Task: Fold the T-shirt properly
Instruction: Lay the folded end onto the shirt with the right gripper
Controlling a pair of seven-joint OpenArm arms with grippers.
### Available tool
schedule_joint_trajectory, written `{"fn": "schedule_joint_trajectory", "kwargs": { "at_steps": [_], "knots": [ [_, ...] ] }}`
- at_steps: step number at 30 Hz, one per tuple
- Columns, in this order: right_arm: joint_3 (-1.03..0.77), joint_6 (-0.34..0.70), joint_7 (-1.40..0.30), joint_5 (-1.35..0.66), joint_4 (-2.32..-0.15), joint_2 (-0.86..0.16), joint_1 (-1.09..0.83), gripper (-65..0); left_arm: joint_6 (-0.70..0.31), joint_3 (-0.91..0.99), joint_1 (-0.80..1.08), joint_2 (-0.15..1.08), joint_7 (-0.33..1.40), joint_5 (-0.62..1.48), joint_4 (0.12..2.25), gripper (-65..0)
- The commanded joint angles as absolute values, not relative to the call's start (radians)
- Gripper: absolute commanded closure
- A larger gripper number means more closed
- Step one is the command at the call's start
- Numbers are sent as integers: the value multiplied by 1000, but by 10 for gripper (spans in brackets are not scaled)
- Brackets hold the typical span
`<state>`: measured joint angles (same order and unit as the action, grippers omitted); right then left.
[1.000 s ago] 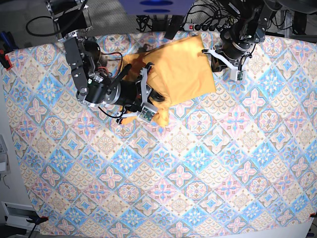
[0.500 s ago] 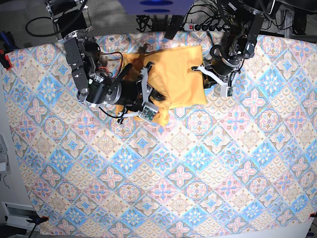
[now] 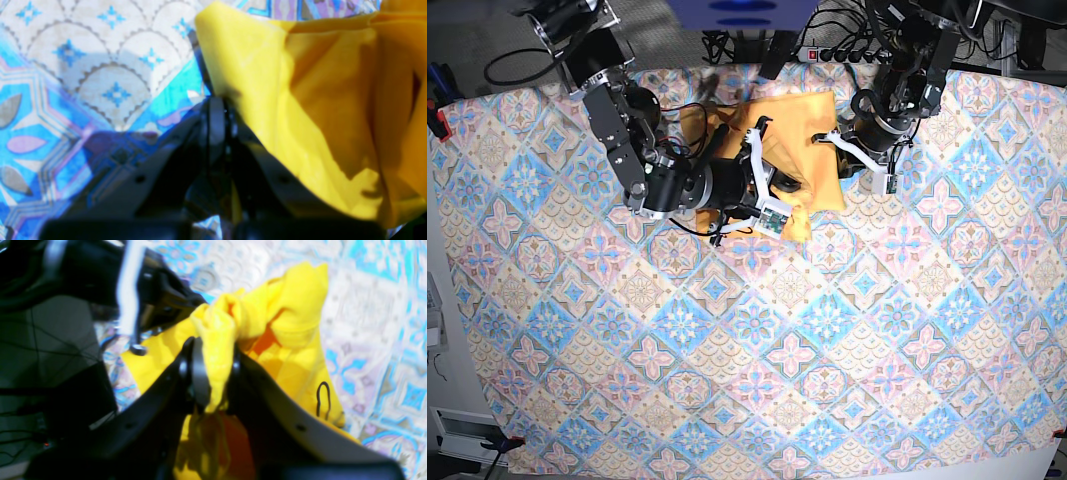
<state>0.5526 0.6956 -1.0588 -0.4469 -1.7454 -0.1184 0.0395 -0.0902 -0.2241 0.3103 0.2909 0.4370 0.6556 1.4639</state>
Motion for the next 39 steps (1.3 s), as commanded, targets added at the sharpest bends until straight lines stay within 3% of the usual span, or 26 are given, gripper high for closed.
{"fn": "schedule_joint_trajectory", "kwargs": {
  "at_steps": [1,9,16,21,24,33,39],
  "knots": [
    [550,698,-1033,-469,-1741,-111,59,-4,-90,-222,309,295,438,656,1477,0],
    [550,698,-1000,-467,-1687,-119,74,-68,-90,-222,314,295,435,656,1477,0],
    [481,698,-997,-466,-1682,-120,71,-75,-90,-222,317,295,435,656,1477,0],
    [463,698,-997,-466,-1684,-120,71,-237,-90,-222,315,295,435,656,1477,0],
    [469,698,-997,-466,-1684,-120,67,-296,-90,-222,312,295,435,656,1477,0],
    [458,698,-990,-467,-1692,-114,53,-300,-90,-222,311,295,435,656,1474,0],
    [231,698,-931,-473,-1733,-163,41,-299,-90,-222,311,295,433,656,1472,0]
  ]
}}
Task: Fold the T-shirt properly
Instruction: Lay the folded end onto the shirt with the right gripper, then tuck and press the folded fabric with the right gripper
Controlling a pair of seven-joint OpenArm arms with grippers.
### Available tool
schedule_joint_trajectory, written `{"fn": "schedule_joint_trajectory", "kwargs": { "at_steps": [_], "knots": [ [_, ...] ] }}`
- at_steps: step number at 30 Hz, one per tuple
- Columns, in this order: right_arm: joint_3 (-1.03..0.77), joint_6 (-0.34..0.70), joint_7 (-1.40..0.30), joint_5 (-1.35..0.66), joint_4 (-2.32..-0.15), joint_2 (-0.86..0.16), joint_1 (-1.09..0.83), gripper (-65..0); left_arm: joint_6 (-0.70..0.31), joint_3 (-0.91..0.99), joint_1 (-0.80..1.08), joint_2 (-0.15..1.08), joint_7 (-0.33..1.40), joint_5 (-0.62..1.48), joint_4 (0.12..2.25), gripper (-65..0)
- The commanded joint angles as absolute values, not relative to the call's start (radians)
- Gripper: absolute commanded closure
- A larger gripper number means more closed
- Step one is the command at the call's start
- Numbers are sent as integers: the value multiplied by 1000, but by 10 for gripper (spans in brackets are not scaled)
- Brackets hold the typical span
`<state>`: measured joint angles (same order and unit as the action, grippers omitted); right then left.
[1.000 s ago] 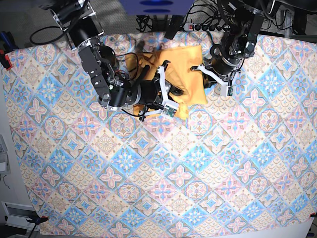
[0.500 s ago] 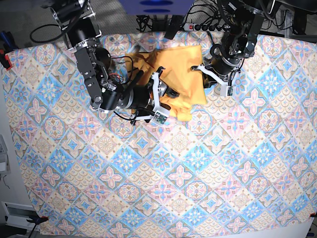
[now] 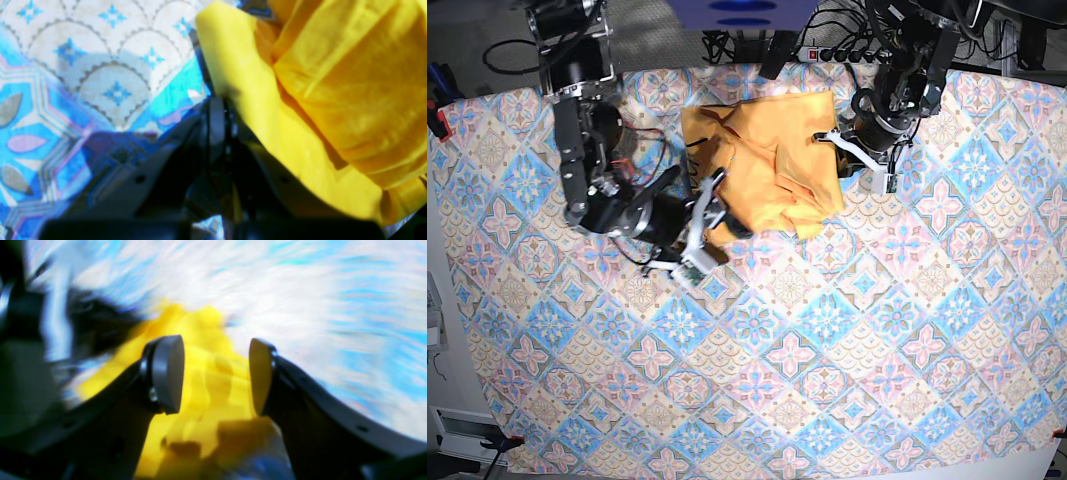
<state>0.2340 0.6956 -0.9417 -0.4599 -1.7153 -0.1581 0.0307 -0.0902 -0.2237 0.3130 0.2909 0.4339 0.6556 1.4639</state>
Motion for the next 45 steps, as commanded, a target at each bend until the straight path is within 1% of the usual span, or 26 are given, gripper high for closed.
{"fn": "schedule_joint_trajectory", "kwargs": {
  "at_steps": [1,4,10,14,21,26,33,38,39,40,42,44,45],
  "knots": [
    [200,698,-931,-473,-1733,-174,39,-299,-90,-222,311,295,433,656,1472,0],
    [145,698,-931,-473,-1727,-213,22,-302,-90,-222,309,295,433,656,1472,0],
    [142,698,-931,-473,-1725,-223,-30,-303,-90,-222,308,295,433,654,1471,0],
    [165,698,-929,-473,-1719,-196,-35,-303,-90,-223,295,295,435,654,1469,0],
    [177,698,-894,-473,-1609,-166,-31,-303,-90,-223,295,295,435,654,1469,0],
    [177,698,-885,-473,-1584,-162,-30,-303,-90,-223,297,295,435,654,1469,0],
    [177,698,-835,-473,-1492,-150,-12,-303,-90,-223,300,295,435,654,1469,0],
    [197,698,-837,-473,-1486,-150,-12,-293,-90,-223,302,295,433,654,1469,0],
    [216,698,-837,-473,-1488,-150,-12,-278,-90,-223,302,295,433,654,1469,0],
    [234,698,-839,-473,-1492,-151,-12,-242,-90,-223,302,295,433,654,1469,0],
    [262,698,-842,-473,-1503,-151,-15,-137,-90,-223,302,295,433,654,1469,0],
    [283,698,-845,-473,-1520,-151,-16,-15,-90,-223,302,295,433,654,1469,0],
    [298,698,-849,-473,-1534,-154,-18,0,-90,-223,302,295,433,654,1469,0]
  ]
}}
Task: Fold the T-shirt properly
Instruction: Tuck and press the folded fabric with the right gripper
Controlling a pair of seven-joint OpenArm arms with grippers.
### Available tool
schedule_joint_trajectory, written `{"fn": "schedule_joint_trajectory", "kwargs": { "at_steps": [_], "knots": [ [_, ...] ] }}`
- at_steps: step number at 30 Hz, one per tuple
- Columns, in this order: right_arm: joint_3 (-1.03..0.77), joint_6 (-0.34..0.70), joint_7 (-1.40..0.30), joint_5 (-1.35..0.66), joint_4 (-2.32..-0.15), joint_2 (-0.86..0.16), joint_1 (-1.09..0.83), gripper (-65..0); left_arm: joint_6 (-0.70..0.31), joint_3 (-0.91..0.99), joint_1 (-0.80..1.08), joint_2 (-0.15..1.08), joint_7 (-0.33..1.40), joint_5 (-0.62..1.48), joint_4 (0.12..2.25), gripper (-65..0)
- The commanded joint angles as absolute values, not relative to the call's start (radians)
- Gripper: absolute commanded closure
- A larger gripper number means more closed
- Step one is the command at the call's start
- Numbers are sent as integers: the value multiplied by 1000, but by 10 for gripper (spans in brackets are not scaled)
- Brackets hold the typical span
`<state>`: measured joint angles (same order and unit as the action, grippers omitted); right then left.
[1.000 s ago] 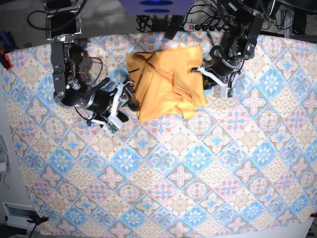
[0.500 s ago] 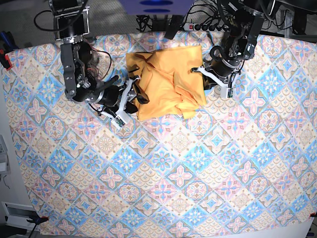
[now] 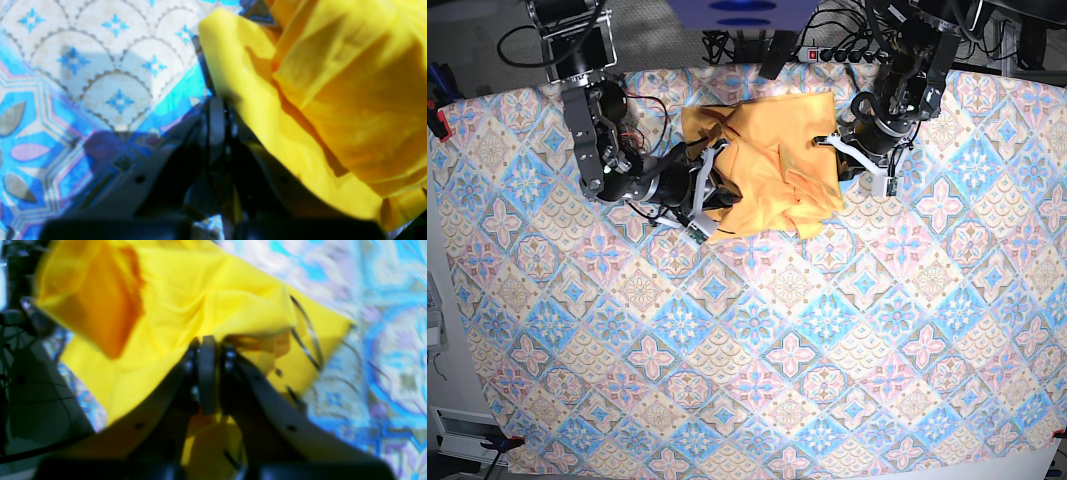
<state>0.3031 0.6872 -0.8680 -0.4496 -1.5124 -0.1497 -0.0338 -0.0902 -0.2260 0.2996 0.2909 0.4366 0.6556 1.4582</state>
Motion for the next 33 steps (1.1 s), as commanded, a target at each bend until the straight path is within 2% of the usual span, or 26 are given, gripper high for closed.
{"fn": "schedule_joint_trajectory", "kwargs": {
  "at_steps": [1,12,20,25,33],
  "knots": [
    [314,698,-862,-473,-1555,-154,-18,0,-90,-223,302,295,433,654,1469,0],
    [423,698,-972,-473,-1851,-191,-117,-5,-90,-219,302,298,433,654,1469,0],
    [562,698,-970,-512,-1865,-303,-124,-6,-90,-216,300,302,433,654,1469,0],
    [558,698,-974,-581,-1863,-335,-110,-6,-90,-216,298,302,433,654,1469,0],
    [527,698,-978,-582,-1857,-348,-142,-13,-90,-214,297,302,433,654,1471,0]
  ]
}}
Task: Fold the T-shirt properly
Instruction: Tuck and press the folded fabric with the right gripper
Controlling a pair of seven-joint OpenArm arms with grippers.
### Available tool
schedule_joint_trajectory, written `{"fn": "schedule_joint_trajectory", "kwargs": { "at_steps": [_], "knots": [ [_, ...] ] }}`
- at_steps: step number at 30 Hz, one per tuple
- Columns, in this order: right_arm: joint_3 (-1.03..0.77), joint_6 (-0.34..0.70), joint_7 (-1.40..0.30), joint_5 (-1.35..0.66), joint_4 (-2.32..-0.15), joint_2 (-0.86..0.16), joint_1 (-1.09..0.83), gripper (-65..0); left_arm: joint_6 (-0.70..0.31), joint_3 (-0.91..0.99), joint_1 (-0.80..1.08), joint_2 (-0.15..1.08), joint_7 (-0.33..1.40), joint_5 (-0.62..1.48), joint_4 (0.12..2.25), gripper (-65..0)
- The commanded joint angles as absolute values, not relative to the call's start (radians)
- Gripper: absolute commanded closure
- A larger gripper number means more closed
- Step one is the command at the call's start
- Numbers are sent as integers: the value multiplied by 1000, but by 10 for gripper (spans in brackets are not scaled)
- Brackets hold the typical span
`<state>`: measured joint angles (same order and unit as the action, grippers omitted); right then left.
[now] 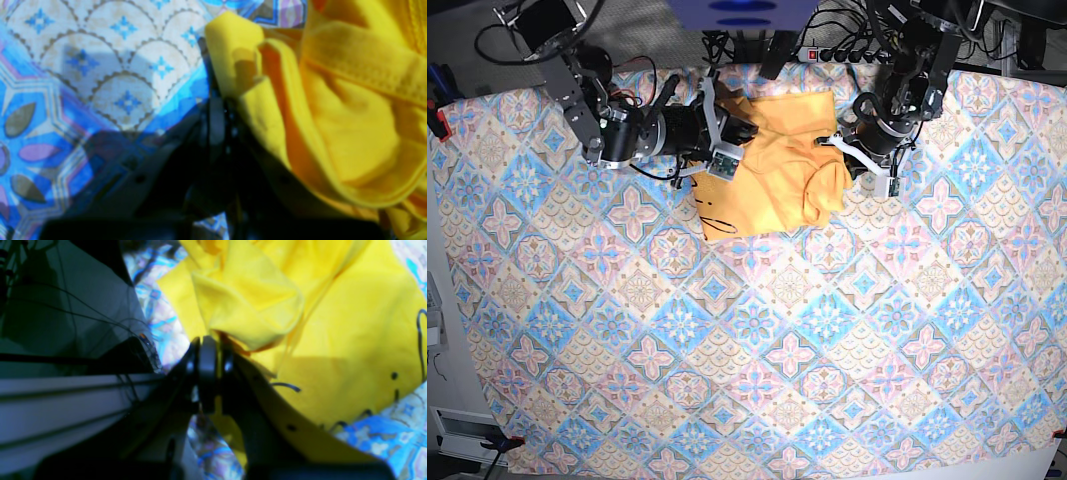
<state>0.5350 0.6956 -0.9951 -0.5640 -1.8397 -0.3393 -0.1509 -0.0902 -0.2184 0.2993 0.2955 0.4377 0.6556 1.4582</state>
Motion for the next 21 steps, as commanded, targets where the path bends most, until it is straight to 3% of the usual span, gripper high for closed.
{"fn": "schedule_joint_trajectory", "kwargs": {
  "at_steps": [1,7,10,15,21],
  "knots": [
    [510,698,-978,-584,-1857,-348,-154,-29,-90,-214,297,302,433,656,1471,0],
    [283,698,-978,-618,-1856,-340,-252,-201,-90,-214,300,303,432,656,1471,0],
    [168,698,-975,-662,-1853,-340,-274,-248,-90,-214,300,303,432,656,1471,0],
    [67,698,-972,-665,-1787,-340,-246,-199,-90,-214,303,300,432,656,1475,0],
    [202,698,-970,-665,-1610,-312,-87,-42,-90,-214,303,300,432,656,1477,0]
  ]
}}
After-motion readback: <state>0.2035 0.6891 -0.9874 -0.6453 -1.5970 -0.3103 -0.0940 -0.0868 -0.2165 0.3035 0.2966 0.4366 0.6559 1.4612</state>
